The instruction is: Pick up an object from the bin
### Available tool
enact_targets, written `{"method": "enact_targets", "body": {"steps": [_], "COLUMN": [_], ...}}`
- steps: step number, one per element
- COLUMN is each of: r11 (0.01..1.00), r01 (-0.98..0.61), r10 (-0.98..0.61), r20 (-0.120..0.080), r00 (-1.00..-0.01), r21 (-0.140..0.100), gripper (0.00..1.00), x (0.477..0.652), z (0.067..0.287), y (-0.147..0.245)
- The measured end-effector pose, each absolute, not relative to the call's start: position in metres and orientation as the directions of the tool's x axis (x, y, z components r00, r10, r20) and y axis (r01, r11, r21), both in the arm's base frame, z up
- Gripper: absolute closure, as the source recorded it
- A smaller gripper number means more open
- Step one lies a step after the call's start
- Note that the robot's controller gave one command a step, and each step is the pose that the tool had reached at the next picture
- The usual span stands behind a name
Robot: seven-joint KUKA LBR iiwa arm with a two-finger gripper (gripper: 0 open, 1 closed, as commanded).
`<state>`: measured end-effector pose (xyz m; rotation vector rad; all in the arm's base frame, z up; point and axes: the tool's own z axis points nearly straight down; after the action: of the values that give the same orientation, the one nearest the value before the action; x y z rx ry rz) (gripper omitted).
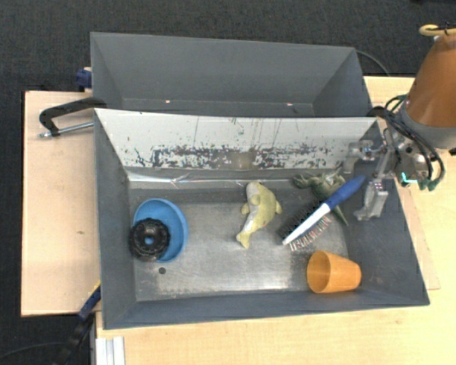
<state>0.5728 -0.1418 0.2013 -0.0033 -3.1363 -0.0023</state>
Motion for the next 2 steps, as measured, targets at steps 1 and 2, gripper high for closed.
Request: {"method": "enact_targets", "body": {"steps": [1,2], "r11": [0.982,0.983], "r01": [-0.186,-0.185], "r10": [-0.186,-0.185], "r20": [0.004,-0.011], "r00": [-0.982,-0.983], "r21": [0.003,0.003], "gripper": [0.0,1.0], "x": [0.5787,0.5827], "z": [0.0944,0.0999], "y": [-0.0628,-0.0618]}}
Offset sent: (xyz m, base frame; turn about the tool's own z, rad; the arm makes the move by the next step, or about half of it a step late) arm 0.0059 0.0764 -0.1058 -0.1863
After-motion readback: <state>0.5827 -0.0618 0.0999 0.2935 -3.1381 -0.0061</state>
